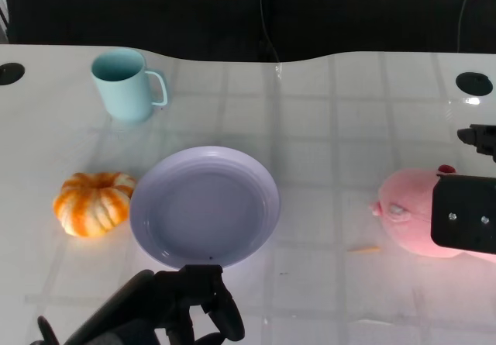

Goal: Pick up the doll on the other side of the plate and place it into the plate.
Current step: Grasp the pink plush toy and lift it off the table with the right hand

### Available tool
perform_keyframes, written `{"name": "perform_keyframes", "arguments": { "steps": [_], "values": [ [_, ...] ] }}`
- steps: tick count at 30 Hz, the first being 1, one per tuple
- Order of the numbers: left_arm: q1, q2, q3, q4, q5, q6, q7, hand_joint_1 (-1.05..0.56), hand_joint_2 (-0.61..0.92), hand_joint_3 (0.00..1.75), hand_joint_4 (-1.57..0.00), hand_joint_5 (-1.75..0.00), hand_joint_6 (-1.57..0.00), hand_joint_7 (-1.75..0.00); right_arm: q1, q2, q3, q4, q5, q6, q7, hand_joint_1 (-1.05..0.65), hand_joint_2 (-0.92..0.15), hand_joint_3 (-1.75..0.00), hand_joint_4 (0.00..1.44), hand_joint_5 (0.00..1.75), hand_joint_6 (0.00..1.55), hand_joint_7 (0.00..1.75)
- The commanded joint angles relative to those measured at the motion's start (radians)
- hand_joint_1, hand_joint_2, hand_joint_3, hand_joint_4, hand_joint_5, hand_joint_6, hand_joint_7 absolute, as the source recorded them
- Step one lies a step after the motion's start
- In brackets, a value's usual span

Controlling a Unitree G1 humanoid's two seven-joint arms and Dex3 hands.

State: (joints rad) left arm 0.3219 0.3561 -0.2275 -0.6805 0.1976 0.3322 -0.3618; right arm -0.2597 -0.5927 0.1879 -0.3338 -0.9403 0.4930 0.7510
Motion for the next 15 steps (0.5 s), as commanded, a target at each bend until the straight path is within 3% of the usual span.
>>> {"name": "perform_keyframes", "arguments": {
  "steps": [1,15],
  "values": [
    [0.001,0.009,0.012,-0.013,-0.01,0.005,-0.006,-0.14,0.74,0.76,-0.61,-1.69,-0.63,-1.26,-0.012,0.001,0.013,0.048,0.0,-0.001,-0.018,-0.54,-0.76,0.0,0.05,0.21,0.21,0.01],
    [0.003,0.021,0.017,-0.026,-0.008,0.015,-0.009,-0.15,0.74,0.77,-0.61,-1.69,-0.63,-1.27,-0.069,0.057,0.08,0.371,0.028,-0.03,-0.184,-0.47,-0.85,-0.01,0.25,0.1,0.32,0.02]
  ]
}}
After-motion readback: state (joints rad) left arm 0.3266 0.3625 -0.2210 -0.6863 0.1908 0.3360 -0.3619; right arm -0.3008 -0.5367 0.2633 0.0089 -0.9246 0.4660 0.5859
